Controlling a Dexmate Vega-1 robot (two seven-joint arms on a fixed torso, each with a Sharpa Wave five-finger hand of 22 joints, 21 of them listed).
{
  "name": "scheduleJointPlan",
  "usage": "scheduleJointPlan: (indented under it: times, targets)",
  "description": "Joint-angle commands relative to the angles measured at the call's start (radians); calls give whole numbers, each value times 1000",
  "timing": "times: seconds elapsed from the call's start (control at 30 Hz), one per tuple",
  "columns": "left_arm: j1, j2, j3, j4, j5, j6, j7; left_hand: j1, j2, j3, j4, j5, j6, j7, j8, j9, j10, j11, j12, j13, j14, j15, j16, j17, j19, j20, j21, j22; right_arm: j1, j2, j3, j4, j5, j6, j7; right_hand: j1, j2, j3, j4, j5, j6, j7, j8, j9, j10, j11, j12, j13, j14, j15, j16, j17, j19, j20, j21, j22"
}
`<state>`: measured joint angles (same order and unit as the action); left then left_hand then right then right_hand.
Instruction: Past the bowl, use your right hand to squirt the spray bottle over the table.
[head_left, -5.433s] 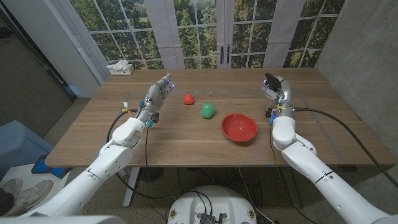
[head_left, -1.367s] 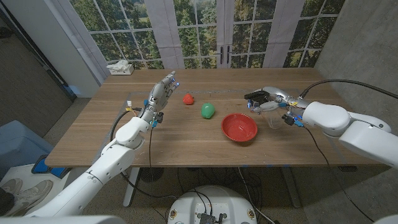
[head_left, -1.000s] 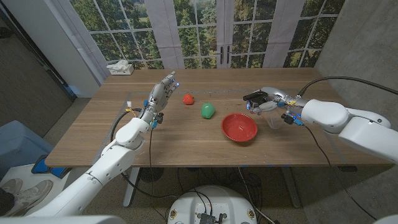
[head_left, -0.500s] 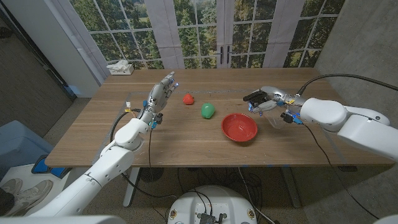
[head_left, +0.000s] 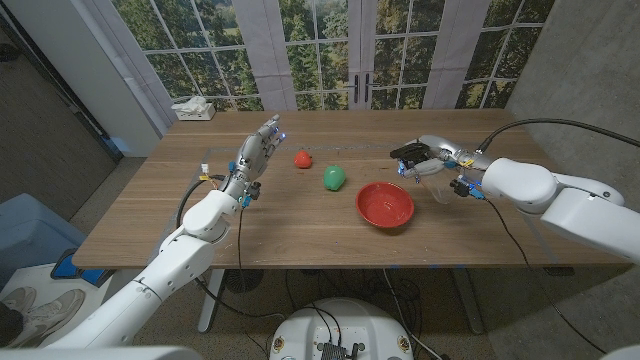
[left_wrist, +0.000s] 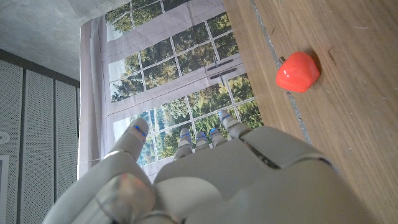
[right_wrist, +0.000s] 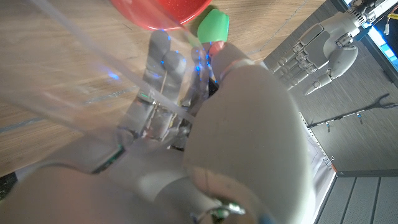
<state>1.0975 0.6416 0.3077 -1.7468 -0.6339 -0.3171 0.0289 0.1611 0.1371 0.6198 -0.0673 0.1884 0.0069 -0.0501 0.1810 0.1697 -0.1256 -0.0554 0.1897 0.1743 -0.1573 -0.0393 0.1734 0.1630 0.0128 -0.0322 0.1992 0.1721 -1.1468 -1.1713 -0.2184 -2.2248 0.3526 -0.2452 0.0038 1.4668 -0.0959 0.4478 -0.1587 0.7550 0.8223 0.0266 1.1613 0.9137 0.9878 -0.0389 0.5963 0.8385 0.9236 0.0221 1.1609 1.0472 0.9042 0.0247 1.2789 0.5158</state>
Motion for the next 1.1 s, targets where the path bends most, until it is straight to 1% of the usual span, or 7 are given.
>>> scheduleJointPlan:
  times: [0.03,0.4,0.57,0.73,0.77,0.83,1.1]
  targets:
    - [-3,-3,-1,13,-7,-5,-10,9,17,1,-6,-2,1,-10,-3,4,-7,2,0,2,-10,-36,0,3,-3,-28,-5,3,12,6,-12,-3,-12,-5,-6,1,4,10,0,9,157,121,292,330,1,9,-4,-6,138,-227,444,215,144,-253,-11,116]
    - [-7,-1,1,14,-3,-2,-11,11,15,0,-13,-3,1,-11,-2,4,-7,3,0,2,-10,-37,1,3,-3,-29,-5,2,16,14,-12,19,19,3,5,11,9,9,-2,-13,106,65,362,329,-49,-9,-83,-100,122,-227,445,216,144,-253,-51,137]
    - [-7,-1,1,12,-4,-1,-10,12,14,-1,-16,-3,1,-11,-2,3,-7,3,0,2,-11,-36,0,3,-3,-30,-5,2,3,19,-4,31,22,28,-5,16,11,-6,1,-42,-48,-19,373,325,-68,-8,-84,-85,117,-228,444,216,154,-253,-80,155]
    - [-7,-2,2,10,-1,0,-6,12,12,-2,-19,-4,1,-12,-2,3,-7,1,1,2,-12,-37,0,3,-4,-30,-5,2,-9,18,10,37,34,41,-2,10,10,-17,3,-59,-126,-38,381,326,-95,-8,-72,-44,107,-228,442,215,156,-253,-94,160]
    - [-8,-2,2,11,-2,-1,-9,12,11,-3,-19,-4,1,-12,-2,3,-7,1,1,2,-12,-37,0,3,-4,-30,-5,2,-10,18,9,34,30,35,-8,11,13,-25,2,-74,-264,-32,311,287,-106,-11,-69,-27,103,-228,443,215,157,-252,-101,166]
    - [-8,0,3,8,-1,3,-8,13,10,-3,-21,-4,1,-12,-2,3,-7,1,0,2,-12,-37,0,3,-4,-30,-5,2,-19,22,13,40,26,54,-14,9,21,-35,4,-94,-311,-16,203,168,-128,-14,-66,-5,98,-228,442,215,149,-252,-115,171]
    - [-8,-3,4,6,-5,1,-9,13,7,-5,-26,-5,1,-13,-2,3,-7,0,1,2,-12,-38,1,3,-5,-29,-6,2,-52,21,33,18,-4,44,-62,14,24,-43,2,-112,-345,-39,161,139,-160,-25,-69,15,85,-229,442,215,146,-251,-120,173]
